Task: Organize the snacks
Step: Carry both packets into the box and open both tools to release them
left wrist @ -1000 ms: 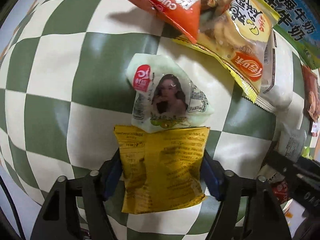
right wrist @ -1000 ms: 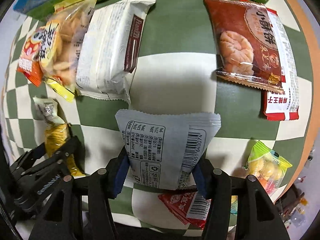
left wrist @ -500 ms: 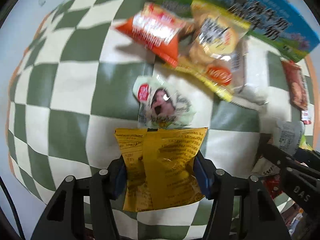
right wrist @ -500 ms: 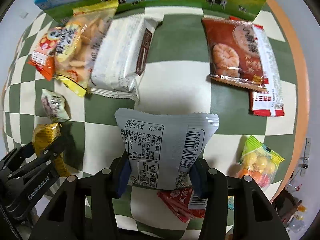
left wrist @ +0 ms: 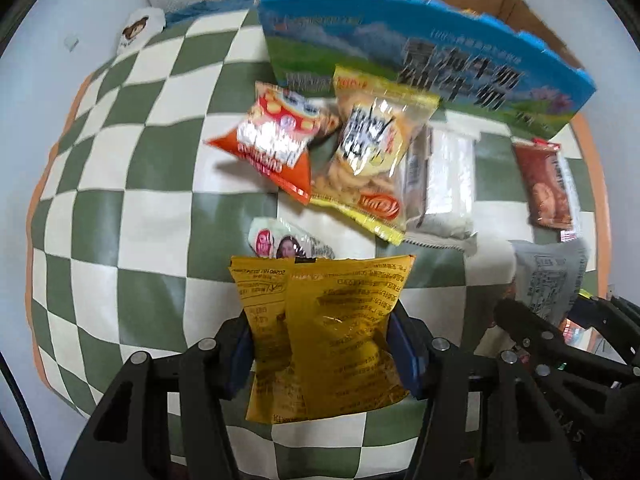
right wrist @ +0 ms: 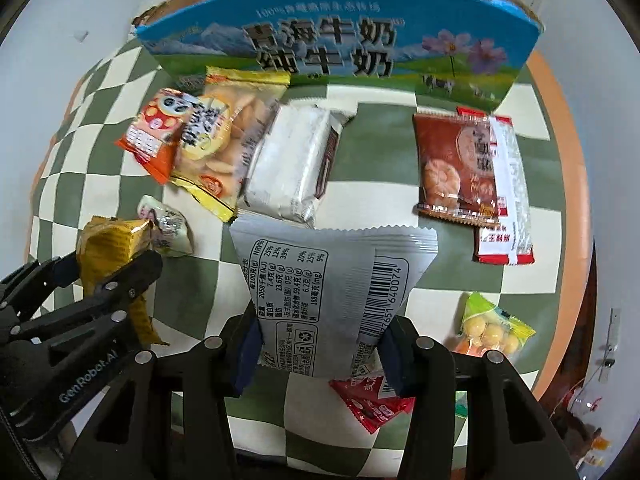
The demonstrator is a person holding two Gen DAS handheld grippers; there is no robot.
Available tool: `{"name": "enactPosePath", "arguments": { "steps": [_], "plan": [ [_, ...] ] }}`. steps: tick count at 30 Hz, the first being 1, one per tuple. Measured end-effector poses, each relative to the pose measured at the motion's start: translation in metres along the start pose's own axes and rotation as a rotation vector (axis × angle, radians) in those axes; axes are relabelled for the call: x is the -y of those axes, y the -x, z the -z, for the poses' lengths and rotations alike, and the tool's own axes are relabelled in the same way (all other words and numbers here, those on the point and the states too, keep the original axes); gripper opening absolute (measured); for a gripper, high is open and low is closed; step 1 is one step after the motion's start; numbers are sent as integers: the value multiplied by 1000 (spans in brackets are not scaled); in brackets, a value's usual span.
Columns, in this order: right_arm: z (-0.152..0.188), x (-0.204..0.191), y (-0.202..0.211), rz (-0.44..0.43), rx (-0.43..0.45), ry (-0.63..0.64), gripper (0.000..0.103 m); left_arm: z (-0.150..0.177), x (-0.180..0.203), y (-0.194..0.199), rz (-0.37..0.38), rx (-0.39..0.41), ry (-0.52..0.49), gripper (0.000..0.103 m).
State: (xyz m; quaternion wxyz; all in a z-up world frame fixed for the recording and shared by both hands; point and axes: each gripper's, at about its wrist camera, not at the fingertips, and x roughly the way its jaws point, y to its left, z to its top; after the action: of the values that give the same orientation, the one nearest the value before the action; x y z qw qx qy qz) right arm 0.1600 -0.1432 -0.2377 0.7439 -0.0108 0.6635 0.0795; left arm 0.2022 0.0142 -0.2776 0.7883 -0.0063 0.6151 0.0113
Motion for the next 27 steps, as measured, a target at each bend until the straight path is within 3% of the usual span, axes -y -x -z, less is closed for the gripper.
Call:
{"name": "enactPosePath", "arguments": {
  "steps": [10,17,22,27],
  "plan": [
    [6,23,-37,14,-80,-50,53,0,2,-36,-25,-69,20,56],
    [-8,23,-25,-37,-54,-80,53,-14,11,11,31,1,26,56],
    [-36,40,39,-102,41,-96,53,-56,18,71,125,95,13,56],
    [-107,56,98,-157,159,-92,53,-137,13,106,190,147,-38,56]
  ]
}}
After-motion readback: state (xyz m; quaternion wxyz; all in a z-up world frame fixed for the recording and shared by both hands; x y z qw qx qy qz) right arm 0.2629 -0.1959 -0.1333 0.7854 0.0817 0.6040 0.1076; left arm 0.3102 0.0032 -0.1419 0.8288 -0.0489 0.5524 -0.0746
